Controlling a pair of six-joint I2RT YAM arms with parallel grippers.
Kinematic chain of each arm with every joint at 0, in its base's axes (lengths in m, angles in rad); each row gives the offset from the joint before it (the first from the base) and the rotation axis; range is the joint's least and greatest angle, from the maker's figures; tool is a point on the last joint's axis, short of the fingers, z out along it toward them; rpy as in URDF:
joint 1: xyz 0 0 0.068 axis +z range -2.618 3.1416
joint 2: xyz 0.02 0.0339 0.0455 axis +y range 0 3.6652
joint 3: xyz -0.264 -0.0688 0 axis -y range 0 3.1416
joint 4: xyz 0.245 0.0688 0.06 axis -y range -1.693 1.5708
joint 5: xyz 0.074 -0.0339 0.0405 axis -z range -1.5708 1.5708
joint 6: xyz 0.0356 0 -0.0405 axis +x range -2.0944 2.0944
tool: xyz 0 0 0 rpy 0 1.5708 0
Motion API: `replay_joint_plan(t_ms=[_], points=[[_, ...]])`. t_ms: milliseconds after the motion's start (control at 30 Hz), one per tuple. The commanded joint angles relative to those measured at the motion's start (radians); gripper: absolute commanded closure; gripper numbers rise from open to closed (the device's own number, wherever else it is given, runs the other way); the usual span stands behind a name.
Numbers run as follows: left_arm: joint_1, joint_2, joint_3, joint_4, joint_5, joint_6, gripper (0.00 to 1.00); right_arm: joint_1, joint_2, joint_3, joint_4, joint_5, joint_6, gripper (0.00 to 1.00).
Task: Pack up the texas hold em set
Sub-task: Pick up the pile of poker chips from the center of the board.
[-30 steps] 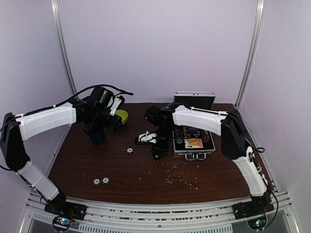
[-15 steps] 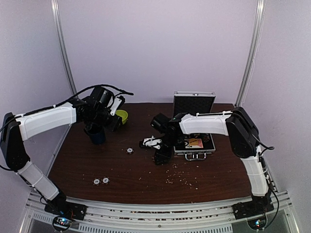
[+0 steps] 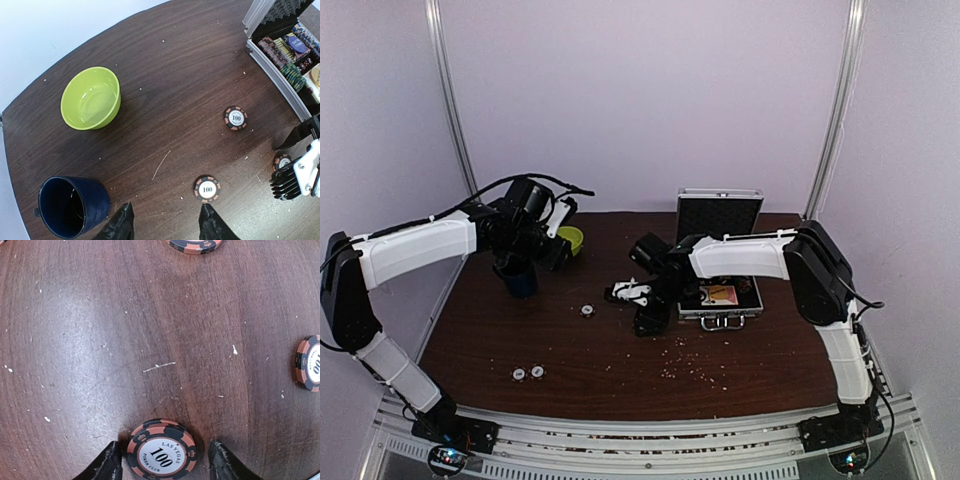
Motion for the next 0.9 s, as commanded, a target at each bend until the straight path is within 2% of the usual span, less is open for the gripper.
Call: replay_joint_plan(t_ms=[0,233,500,700,867], points=[[0.01,0.005,0.004,0.041,0.017,0.002,0.55,0.002,-0.014,-0.027,0.01,0.035,0.001,0.42],[0.015,0.01,0.004,0.04,0.019,0.004,0.55,0.004,-0.001,-0.039,-0.006,0.018,0.001,0.48],[0.018,0.017,0.005,0.037,0.019,0.007,0.55,0.006,0.027,-0.022,-0.034,-0.01,0.004,0.67],[0.018,0.023,0.007,0.033,0.012,0.011,0.55,0.007,-0.024,-0.034,-0.011,0.035,0.023,0.7],[0.022,0.025,0.005,0.033,0.005,0.011,0.56,0.006,-0.089,-0.036,-0.028,-0.002,0.034,0.71]])
